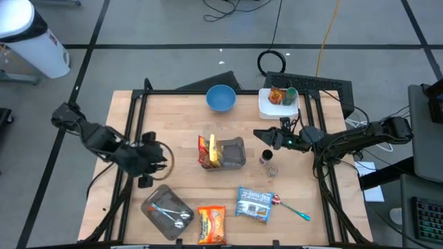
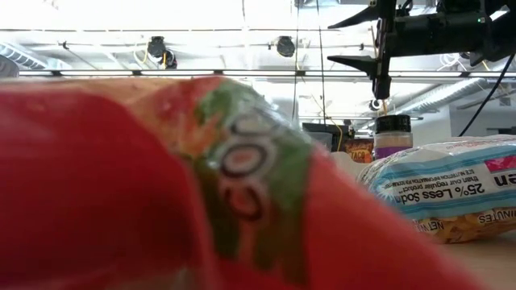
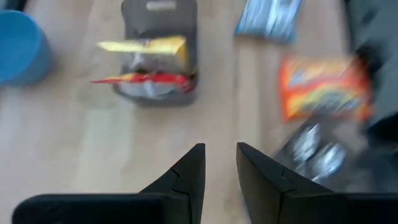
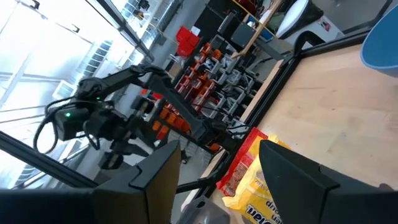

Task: Pick & Place Food Item
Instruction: Adjust the bottom black bin

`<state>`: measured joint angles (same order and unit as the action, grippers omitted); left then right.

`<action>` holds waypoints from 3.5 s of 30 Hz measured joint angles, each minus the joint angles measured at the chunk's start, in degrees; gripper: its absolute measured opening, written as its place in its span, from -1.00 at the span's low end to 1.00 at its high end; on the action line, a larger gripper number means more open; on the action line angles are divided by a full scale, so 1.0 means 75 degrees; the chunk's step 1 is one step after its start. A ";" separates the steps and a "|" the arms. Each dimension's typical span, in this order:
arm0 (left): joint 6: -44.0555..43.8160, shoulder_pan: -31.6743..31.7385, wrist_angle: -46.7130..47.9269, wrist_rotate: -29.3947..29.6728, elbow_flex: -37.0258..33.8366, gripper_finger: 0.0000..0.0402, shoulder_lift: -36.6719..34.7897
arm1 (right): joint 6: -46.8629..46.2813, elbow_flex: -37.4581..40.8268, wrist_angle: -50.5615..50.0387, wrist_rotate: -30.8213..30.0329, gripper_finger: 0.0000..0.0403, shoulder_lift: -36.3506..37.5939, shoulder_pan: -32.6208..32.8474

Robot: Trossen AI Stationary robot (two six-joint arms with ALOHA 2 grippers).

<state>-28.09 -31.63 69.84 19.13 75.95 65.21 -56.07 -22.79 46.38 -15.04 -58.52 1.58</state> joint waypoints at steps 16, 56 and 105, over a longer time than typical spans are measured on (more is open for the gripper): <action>0.2925 0.0706 0.0464 -0.2255 -0.0389 -0.22 0.1413 | 0.0594 0.0000 -0.0311 -0.0180 0.05 -0.0001 0.0006; 0.3239 0.0307 -0.3091 -0.3619 -0.2128 -0.32 0.3975 | 0.0334 0.0000 -0.0679 -0.0568 0.05 -0.0003 0.0006; 0.0599 0.0286 -0.3195 -0.4012 -0.3138 -0.95 0.3729 | 0.0165 -0.0003 -0.0676 -0.0579 0.05 -0.0003 0.0003</action>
<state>-23.60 -29.48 45.88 -10.96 52.42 93.18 -54.83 -22.81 41.31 -19.38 -58.54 1.61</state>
